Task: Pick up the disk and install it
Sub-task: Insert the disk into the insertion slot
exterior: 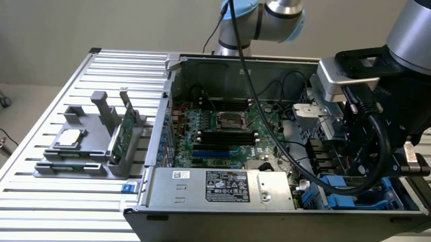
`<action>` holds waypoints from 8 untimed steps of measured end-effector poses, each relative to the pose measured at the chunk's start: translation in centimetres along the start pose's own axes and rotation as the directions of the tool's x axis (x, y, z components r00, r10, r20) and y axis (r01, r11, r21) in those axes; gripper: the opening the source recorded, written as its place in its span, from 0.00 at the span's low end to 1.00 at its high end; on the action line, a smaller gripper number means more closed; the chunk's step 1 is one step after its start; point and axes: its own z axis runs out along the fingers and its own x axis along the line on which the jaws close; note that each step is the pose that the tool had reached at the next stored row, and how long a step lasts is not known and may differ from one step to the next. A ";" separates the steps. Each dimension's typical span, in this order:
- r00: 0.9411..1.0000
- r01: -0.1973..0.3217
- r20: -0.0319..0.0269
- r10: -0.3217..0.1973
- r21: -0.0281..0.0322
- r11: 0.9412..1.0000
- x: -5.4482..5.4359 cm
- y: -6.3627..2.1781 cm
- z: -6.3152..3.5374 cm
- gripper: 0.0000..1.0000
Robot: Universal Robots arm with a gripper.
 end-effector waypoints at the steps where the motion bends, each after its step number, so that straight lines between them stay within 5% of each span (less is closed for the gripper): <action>1: 1.000 0.000 0.000 0.000 0.000 1.000 0.0 0.00 0.00 0.41; 8: 1.000 0.000 0.000 0.000 0.000 1.000 0.0 -0.30 0.04 0.41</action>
